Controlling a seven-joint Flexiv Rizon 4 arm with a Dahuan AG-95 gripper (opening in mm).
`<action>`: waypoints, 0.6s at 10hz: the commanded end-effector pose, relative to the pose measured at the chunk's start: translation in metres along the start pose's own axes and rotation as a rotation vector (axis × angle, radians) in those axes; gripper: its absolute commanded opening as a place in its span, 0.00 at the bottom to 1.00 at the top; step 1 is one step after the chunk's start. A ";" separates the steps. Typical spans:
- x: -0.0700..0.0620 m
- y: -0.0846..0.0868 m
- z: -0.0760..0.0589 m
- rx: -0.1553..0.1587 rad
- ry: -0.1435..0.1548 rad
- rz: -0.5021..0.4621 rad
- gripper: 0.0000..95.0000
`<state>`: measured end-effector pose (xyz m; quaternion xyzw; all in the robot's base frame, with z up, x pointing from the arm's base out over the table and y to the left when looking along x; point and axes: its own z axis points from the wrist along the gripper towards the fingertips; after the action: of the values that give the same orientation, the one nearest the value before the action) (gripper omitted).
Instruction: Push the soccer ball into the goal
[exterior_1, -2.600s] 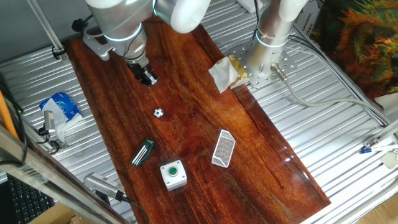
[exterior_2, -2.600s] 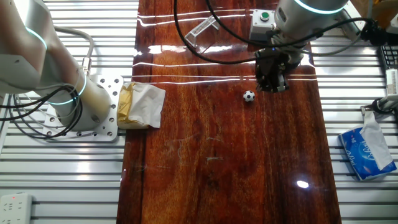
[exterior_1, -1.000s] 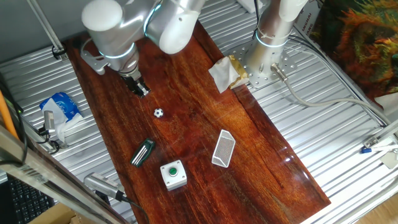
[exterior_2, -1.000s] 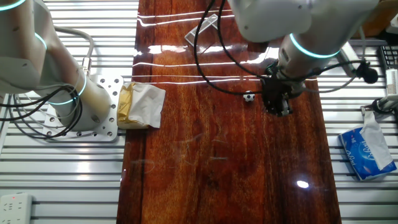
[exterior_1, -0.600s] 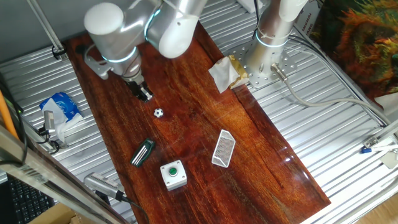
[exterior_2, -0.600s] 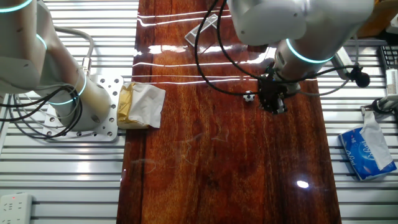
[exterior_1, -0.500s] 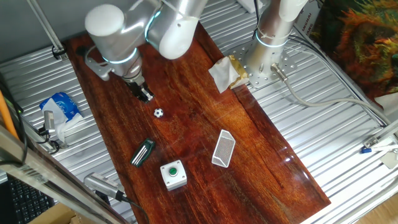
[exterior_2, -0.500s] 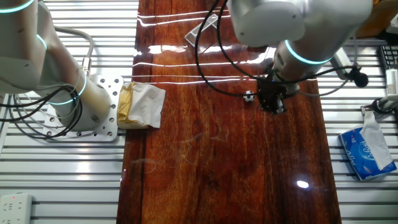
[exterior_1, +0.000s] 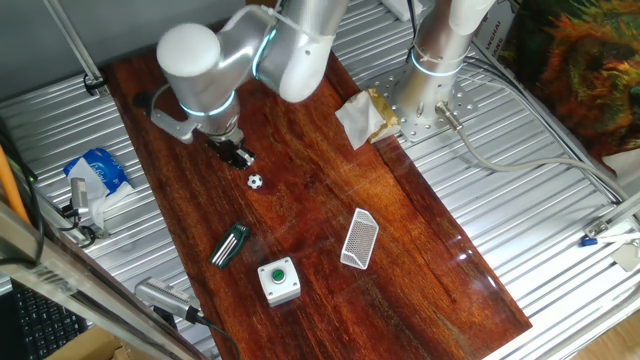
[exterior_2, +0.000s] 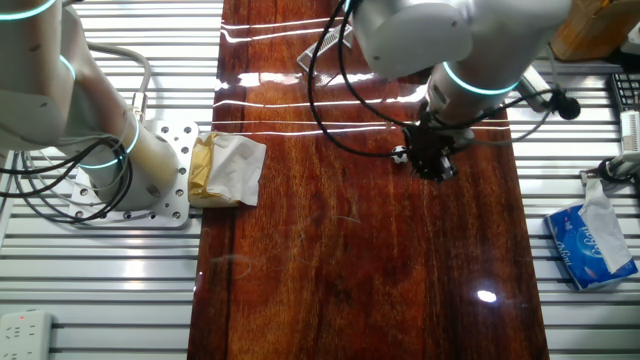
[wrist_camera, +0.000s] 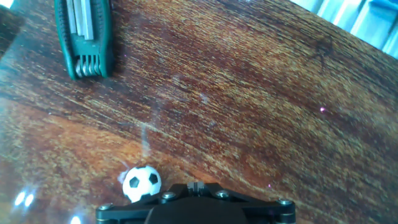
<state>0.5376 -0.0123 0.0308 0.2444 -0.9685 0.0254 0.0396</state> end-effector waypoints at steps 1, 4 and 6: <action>0.000 0.000 0.003 -0.036 -0.010 0.157 0.00; -0.001 0.000 0.004 -0.050 -0.015 0.211 0.00; -0.003 0.004 0.006 -0.050 -0.014 0.221 0.00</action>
<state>0.5367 -0.0085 0.0259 0.1485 -0.9882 0.0081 0.0359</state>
